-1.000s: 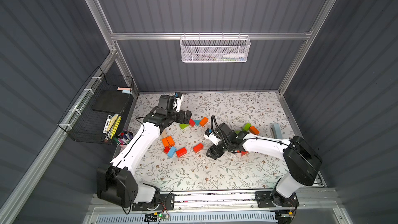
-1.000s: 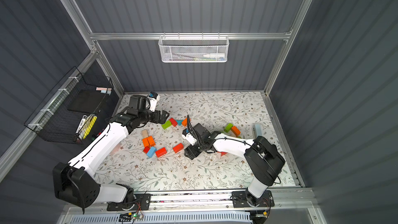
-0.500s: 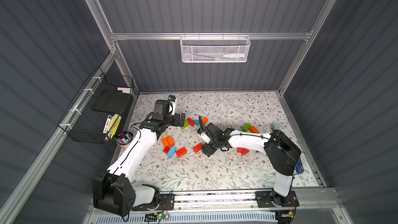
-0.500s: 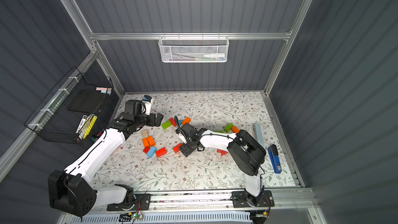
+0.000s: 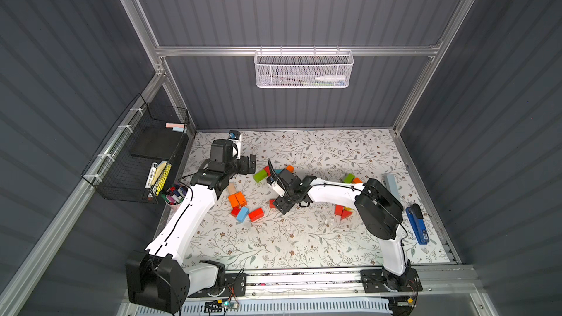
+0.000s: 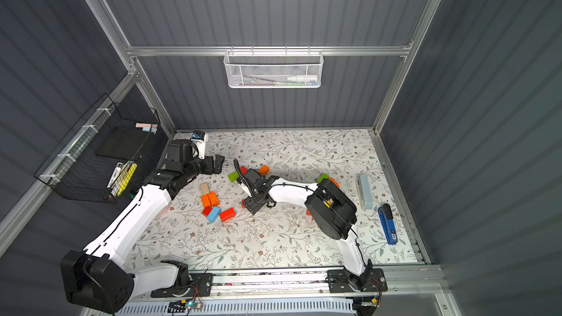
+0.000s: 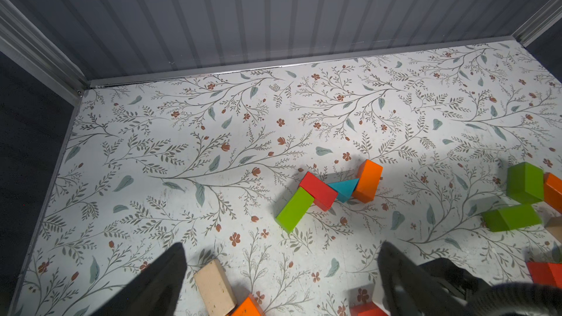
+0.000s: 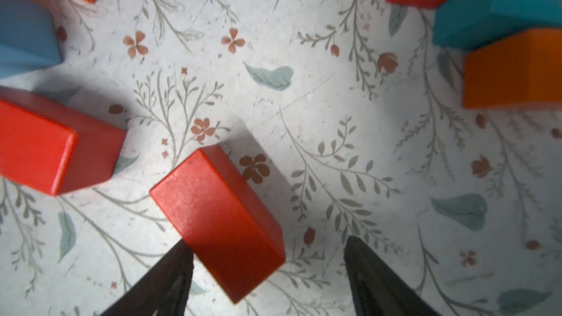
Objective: Assemble a heart with building blocks
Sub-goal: Adjust the building block at the center of the board, then assemble the building block at the center of the board.
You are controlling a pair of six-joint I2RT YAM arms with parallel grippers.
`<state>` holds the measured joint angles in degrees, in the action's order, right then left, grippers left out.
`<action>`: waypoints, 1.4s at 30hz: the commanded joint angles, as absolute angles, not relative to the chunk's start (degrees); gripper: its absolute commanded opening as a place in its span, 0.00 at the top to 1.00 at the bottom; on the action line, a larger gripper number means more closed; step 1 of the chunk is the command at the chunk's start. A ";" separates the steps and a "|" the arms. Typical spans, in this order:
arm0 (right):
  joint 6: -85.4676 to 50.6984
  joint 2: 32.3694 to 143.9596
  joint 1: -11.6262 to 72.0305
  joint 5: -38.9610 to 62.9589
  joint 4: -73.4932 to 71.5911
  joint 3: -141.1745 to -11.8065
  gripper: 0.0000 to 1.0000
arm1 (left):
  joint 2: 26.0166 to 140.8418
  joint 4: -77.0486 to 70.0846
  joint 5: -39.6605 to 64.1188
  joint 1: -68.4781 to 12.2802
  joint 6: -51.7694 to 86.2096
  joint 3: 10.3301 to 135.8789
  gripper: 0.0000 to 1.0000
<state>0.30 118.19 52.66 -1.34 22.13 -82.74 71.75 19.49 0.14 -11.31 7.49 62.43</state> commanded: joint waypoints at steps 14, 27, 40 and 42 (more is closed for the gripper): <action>4.18 123.93 52.74 -0.44 27.54 -91.69 0.57 | 69.10 16.85 4.03 -11.08 4.59 60.46 0.01; 7.25 119.69 48.34 1.83 28.64 -86.60 0.74 | 69.76 16.97 5.94 -11.07 4.39 60.54 0.01; 9.80 116.98 38.82 1.44 28.45 -83.17 0.75 | 69.90 16.63 8.55 -11.07 2.47 60.48 0.01; 9.70 117.64 37.90 1.44 28.49 -84.02 0.75 | 69.70 16.18 8.81 -11.07 2.19 60.31 0.01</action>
<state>8.01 117.69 38.72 1.67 27.66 -83.35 70.28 17.21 7.20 -11.31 4.25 61.14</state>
